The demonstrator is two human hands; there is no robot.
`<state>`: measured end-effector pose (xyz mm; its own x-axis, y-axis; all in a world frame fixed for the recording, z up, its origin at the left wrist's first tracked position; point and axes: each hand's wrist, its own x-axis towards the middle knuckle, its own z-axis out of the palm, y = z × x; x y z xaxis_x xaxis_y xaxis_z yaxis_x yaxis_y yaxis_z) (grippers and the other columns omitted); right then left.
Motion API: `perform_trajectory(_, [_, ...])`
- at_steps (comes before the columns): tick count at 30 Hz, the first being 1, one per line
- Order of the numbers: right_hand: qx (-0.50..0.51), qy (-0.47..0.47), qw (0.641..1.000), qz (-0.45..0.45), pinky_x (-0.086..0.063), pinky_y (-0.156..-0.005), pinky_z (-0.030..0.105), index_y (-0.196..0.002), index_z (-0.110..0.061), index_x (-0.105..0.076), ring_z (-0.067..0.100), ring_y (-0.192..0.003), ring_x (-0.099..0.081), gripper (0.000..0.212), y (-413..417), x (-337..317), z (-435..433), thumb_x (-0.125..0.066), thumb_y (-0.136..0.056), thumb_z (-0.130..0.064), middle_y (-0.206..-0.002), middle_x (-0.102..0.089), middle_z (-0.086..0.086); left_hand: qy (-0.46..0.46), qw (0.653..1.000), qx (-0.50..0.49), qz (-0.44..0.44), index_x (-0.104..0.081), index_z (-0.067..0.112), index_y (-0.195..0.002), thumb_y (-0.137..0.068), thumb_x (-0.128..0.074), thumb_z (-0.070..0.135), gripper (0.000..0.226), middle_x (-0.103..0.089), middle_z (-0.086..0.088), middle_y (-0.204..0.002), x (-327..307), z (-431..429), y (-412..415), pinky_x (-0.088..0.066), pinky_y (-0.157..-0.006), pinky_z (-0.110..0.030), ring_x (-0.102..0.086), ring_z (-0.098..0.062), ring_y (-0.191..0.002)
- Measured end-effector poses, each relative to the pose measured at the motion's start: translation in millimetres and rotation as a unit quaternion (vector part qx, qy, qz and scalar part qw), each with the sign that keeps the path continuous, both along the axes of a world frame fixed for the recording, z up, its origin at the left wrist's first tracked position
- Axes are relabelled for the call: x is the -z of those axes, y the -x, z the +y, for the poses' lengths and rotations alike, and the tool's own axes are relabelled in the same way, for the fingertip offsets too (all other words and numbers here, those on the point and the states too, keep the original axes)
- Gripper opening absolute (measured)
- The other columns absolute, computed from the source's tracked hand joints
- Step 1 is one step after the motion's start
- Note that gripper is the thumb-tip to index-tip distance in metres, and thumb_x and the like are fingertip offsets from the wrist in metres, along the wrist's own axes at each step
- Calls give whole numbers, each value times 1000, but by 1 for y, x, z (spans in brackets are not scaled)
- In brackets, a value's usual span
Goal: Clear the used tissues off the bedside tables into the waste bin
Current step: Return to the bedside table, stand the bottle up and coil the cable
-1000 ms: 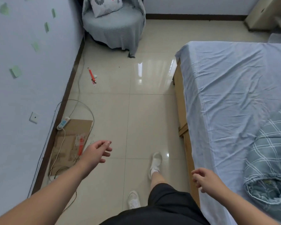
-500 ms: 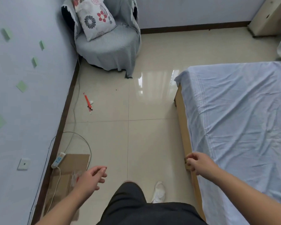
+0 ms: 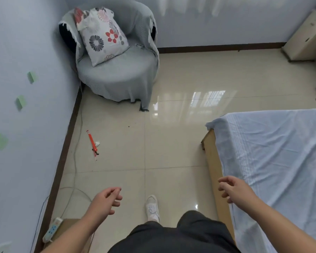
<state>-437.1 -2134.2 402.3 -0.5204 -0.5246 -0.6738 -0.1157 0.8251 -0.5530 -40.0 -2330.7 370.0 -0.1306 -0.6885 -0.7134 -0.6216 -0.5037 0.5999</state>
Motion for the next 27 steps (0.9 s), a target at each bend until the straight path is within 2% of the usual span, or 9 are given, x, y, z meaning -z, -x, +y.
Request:
perform_trajectory(4, [89,-9,995,-49,-59,-65,33,-111,-18,-70,28,-82,-72,14,31,5,-28,-59,-103,-16,-98,-76,10,21,998,63,11,-74,25,-113,-109,-57,30,18,-78,-5,-104,-17,-95,67,-56,-70,-35,-74,-25,-91])
perform_trajectory(8, [148,-19,985,-86,-52,-62,34,-109,-14,-71,22,-69,-65,14,80,20,-56,-61,-99,-11,-91,-76,13,36,994,96,22,-75,24,-112,-109,-57,30,19,-79,-4,-103,-22,-178,149,-54,-69,-33,-73,-21,-87])
perform_trajectory(13, [202,-22,972,-120,-48,-55,34,-108,-9,-71,22,-63,-62,16,165,43,-112,-60,-98,-6,-86,-75,15,55,992,111,26,-75,26,-113,-109,-56,31,20,-79,-3,-103,-26,-260,258,-57,-70,-33,-73,-21,-89])
perform_trajectory(16, [243,-12,958,-151,-54,-52,32,-109,-7,-70,23,-62,-65,15,224,38,-161,-58,-101,-9,-90,-75,19,62,993,104,13,-73,26,-114,-110,-55,29,19,-78,-4,-105,-32,-298,312,-56,-71,-34,-72,-23,-91])
perform_trajectory(20, [227,32,961,-152,-56,-56,34,-108,-7,-71,23,-65,-67,17,302,11,-239,-56,-103,-11,-92,-75,18,51,993,106,-4,-73,26,-112,-111,-52,29,22,-77,-6,-105,-36,-332,359,-54,-70,-35,-72,-27,-93])
perform_trajectory(27, [194,93,970,-112,-57,-62,34,-107,-9,-71,26,-75,-68,15,420,-20,-372,-57,-103,-12,-98,-75,16,13,995,97,-35,-76,17,-110,-111,-50,26,27,-76,-11,-102,-14,-396,425,-47,-67,-33,-67,-25,-81])
